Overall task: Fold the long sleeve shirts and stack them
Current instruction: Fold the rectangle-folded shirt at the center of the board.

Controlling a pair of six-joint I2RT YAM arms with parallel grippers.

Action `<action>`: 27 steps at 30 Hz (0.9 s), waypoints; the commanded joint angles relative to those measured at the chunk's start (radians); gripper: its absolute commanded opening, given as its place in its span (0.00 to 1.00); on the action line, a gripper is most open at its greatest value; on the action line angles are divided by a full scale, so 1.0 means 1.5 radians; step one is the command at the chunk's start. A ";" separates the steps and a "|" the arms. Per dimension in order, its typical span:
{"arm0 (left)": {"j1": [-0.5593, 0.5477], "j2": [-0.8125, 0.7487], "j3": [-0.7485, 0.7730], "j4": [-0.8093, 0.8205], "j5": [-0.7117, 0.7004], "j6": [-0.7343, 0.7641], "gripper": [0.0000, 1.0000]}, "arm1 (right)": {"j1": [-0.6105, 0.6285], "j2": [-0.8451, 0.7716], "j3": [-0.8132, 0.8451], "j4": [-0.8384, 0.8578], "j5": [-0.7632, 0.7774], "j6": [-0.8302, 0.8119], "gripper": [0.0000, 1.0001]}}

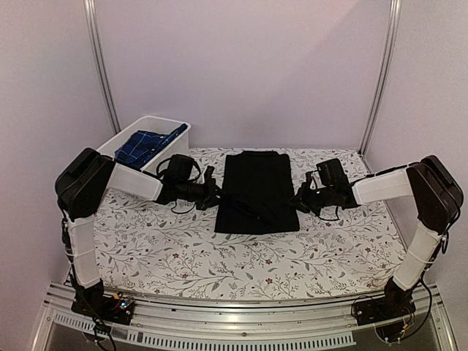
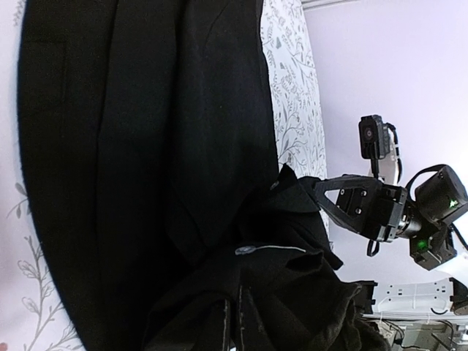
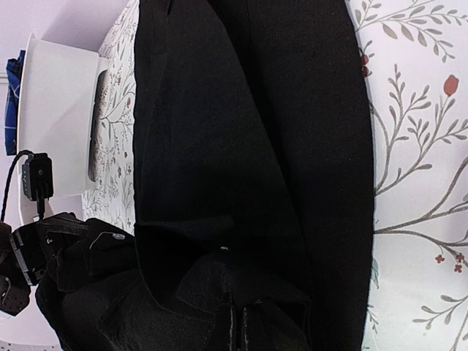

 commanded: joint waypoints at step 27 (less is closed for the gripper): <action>0.014 -0.073 0.057 -0.134 -0.157 0.108 0.59 | 0.018 -0.108 0.048 -0.144 0.134 -0.158 0.72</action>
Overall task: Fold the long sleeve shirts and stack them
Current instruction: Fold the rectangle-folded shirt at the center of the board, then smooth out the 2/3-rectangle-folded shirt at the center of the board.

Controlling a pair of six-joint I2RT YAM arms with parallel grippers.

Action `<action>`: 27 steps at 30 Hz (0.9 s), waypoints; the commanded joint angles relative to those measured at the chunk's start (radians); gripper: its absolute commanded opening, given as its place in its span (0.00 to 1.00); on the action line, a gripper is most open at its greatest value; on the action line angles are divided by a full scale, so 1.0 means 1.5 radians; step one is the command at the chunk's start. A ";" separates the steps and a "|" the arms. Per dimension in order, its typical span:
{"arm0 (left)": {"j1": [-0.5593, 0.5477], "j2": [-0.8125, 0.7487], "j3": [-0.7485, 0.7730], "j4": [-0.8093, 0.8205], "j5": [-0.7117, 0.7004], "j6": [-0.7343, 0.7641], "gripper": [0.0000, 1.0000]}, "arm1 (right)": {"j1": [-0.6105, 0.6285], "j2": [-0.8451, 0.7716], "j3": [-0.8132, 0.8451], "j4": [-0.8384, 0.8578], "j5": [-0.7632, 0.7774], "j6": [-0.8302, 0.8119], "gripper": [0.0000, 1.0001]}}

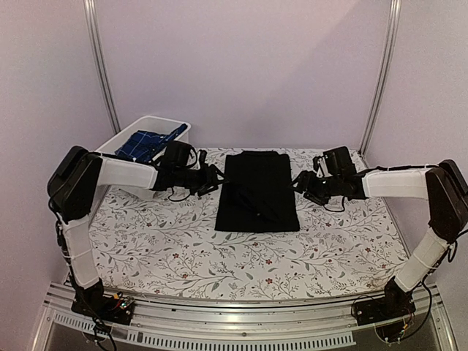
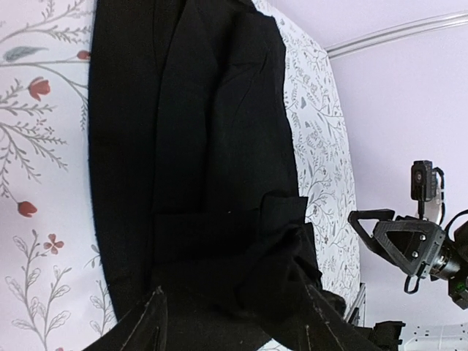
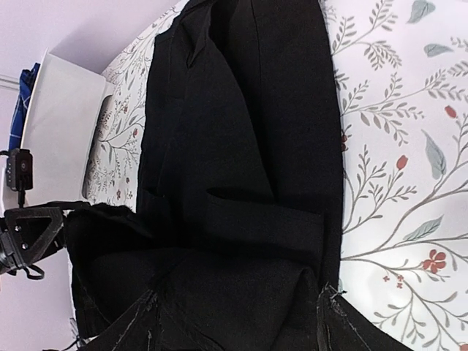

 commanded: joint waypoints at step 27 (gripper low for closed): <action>-0.007 0.068 0.073 -0.032 -0.004 0.134 0.31 | 0.169 0.169 0.316 -0.300 0.349 -0.165 0.50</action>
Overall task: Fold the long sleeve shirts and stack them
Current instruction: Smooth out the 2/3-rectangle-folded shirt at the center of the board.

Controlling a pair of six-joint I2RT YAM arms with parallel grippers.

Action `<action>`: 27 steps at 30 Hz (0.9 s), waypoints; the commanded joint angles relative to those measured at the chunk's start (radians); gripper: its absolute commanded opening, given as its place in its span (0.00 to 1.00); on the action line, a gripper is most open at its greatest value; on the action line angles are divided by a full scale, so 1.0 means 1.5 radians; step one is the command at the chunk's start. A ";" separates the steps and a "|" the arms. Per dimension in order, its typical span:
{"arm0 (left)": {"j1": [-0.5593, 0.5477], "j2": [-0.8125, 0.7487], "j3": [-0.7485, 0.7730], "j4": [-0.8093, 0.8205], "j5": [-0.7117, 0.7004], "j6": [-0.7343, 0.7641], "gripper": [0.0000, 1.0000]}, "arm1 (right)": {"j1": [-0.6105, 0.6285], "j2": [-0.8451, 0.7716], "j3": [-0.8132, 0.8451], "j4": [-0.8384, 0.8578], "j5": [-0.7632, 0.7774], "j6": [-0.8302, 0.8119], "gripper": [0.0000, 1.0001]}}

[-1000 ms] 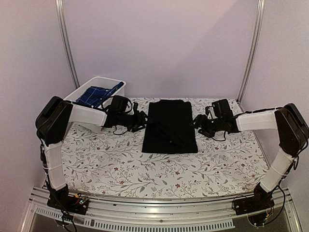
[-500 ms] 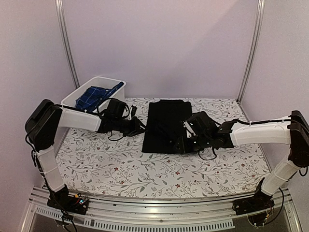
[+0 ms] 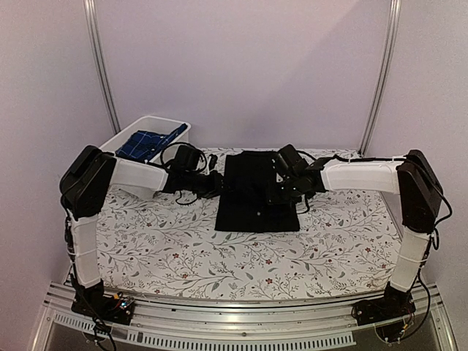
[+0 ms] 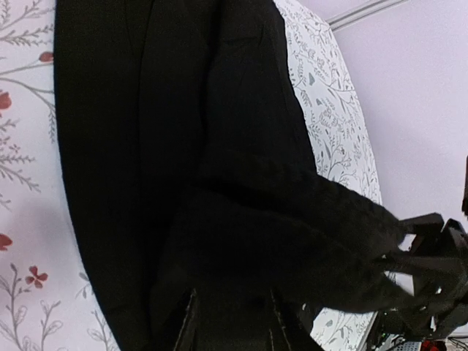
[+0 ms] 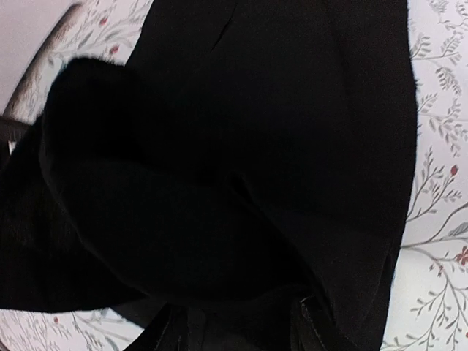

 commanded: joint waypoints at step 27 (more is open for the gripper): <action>0.039 0.206 0.223 -0.125 0.008 0.133 0.37 | -0.206 0.102 0.062 0.084 -0.094 -0.111 0.57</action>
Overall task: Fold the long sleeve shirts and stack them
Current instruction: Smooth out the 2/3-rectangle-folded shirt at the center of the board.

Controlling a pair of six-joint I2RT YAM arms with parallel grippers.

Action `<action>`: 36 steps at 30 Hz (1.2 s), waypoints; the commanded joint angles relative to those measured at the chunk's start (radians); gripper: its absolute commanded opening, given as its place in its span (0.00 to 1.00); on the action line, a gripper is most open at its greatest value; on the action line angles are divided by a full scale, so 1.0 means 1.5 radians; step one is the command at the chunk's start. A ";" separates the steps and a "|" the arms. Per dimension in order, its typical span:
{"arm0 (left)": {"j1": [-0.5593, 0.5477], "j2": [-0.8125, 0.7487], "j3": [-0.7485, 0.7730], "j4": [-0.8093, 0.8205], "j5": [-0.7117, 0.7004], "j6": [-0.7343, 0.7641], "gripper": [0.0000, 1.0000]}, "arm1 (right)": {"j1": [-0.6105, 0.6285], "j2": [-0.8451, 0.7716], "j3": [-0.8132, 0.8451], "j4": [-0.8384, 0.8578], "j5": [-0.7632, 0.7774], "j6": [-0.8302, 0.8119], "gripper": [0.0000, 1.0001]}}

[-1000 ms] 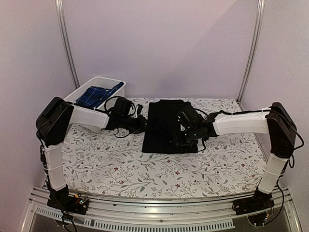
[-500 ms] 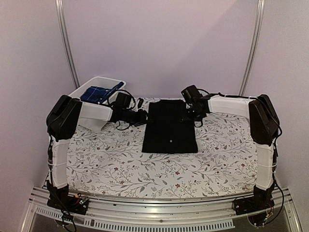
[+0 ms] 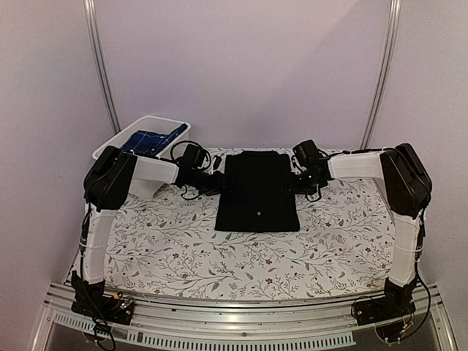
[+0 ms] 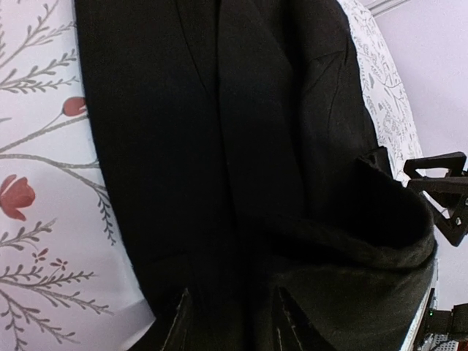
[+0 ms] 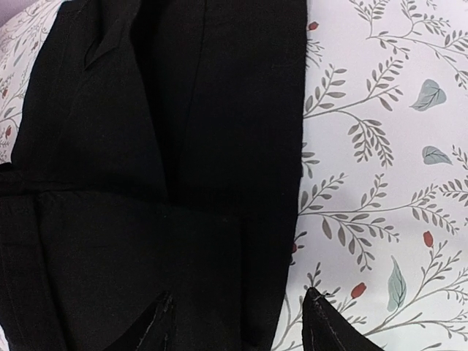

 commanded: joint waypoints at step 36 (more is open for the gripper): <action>-0.016 -0.086 -0.081 0.063 -0.031 -0.030 0.04 | -0.026 0.045 -0.009 0.072 -0.081 -0.018 0.43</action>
